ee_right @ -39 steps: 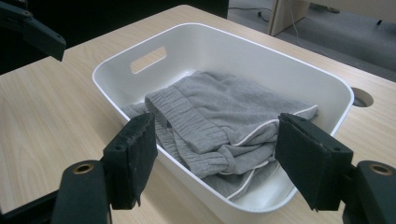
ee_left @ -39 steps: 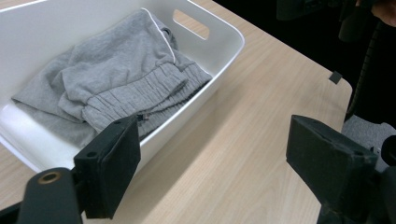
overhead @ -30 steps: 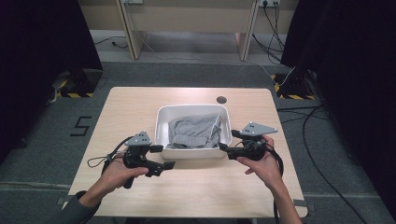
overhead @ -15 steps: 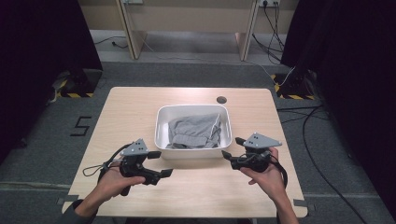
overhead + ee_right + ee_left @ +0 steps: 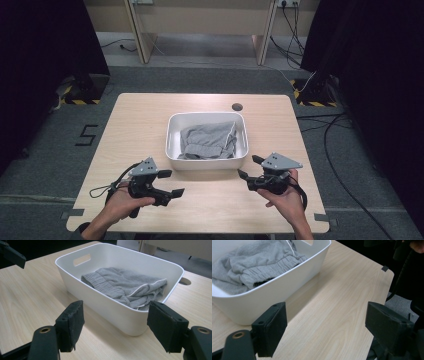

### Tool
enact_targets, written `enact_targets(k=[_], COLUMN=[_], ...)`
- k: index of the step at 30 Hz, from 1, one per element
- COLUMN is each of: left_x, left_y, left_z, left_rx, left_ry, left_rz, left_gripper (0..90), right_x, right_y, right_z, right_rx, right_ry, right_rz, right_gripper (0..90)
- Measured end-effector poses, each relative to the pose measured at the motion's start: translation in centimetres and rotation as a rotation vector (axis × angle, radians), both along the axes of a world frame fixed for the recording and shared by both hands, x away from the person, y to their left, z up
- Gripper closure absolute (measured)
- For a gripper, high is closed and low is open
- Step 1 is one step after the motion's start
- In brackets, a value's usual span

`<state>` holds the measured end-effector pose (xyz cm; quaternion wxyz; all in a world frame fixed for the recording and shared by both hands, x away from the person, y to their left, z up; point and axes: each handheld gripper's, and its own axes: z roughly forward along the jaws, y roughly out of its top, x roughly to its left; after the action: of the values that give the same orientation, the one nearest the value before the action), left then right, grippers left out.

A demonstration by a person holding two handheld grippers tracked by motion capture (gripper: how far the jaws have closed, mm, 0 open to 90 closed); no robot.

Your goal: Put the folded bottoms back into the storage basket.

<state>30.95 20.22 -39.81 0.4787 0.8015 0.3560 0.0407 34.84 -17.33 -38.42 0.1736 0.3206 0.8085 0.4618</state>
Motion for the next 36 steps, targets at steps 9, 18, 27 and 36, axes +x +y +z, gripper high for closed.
enact_targets(k=[9, 18, 27, 36], left_x=[-1.0, -1.1, -1.4, -1.4], left_y=[-0.2, 0.0, 0.1, 0.3], left_z=[-1.2, -2.7, -3.9, -5.0], left_rx=[0.032, 0.038, 0.053, 0.064], left_ry=[-0.026, -0.014, -0.017, -0.018], left_rz=[-0.003, 0.004, 0.006, 0.009], left_gripper=[17.3, 17.3, 17.4, 17.3], right_x=[-0.7, -1.1, -1.5, -2.1], right_y=[-0.6, -0.4, -0.1, 0.0], right_z=[-1.4, -2.9, -3.8, -4.4], right_rx=[0.004, -0.015, -0.015, -0.018], right_ry=[0.026, 0.056, 0.064, 0.069], right_rz=[-0.012, -0.007, 0.000, 0.007], right_gripper=[30.6, 30.6, 30.6, 30.4])
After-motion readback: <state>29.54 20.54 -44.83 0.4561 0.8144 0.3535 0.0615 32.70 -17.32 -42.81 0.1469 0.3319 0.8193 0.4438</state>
